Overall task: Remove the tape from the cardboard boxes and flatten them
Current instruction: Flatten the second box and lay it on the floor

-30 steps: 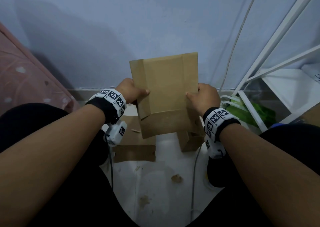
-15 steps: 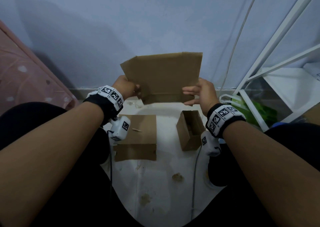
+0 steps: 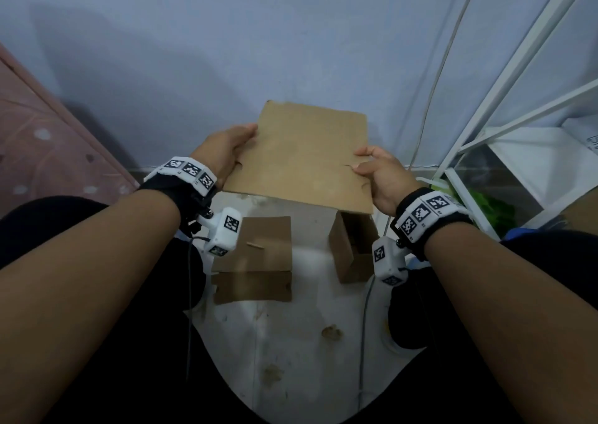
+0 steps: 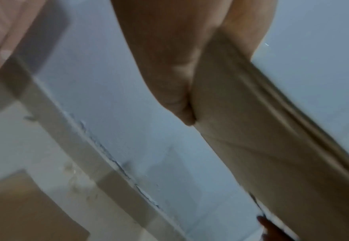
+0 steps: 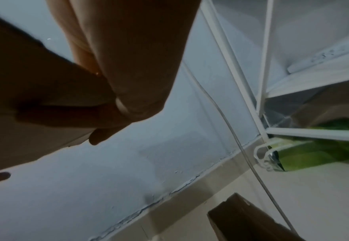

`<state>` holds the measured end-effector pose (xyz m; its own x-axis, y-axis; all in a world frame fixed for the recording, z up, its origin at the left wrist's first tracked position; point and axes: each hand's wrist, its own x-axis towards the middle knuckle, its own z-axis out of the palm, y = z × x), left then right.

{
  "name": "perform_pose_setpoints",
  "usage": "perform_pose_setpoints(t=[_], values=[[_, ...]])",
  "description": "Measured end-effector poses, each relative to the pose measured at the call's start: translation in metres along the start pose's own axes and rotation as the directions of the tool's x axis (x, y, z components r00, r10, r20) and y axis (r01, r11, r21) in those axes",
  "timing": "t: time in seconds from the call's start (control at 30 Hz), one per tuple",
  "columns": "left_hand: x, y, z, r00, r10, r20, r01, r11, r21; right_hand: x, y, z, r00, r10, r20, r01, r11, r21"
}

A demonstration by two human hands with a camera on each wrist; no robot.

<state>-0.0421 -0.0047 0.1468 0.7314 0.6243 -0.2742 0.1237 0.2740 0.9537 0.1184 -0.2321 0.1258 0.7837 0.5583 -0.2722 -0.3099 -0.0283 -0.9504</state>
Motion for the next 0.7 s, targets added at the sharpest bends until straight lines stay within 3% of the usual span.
perform_pose_setpoints(t=[0.07,0.17,0.23,0.33,0.47,0.7], values=[[0.009,-0.011,-0.004,0.995,0.045,-0.088,-0.024,0.973,0.228,0.003,0.005,0.001,1.0,-0.023,-0.002,0.023,0.996,-0.089],[0.011,-0.021,-0.006,0.996,-0.04,-0.074,0.058,0.966,0.25,0.005,0.007,0.001,0.994,-0.106,-0.014,0.097,0.946,-0.309],[0.005,-0.022,-0.001,0.998,-0.045,-0.032,0.053,0.943,0.33,0.007,0.01,0.001,0.982,-0.189,-0.025,0.151,0.852,-0.5],[0.004,-0.026,0.007,0.994,0.051,-0.097,-0.01,0.923,0.385,0.003,0.017,0.003,0.957,-0.286,-0.054,0.171,0.703,-0.69],[0.01,-0.027,0.008,0.977,0.117,-0.177,-0.034,0.91,0.412,0.0,0.024,0.008,0.94,-0.34,-0.033,0.202,0.633,-0.747],[0.011,-0.027,0.0,0.943,0.158,-0.292,-0.049,0.936,0.347,0.006,0.033,0.028,0.949,-0.311,-0.058,0.177,0.676,-0.715]])
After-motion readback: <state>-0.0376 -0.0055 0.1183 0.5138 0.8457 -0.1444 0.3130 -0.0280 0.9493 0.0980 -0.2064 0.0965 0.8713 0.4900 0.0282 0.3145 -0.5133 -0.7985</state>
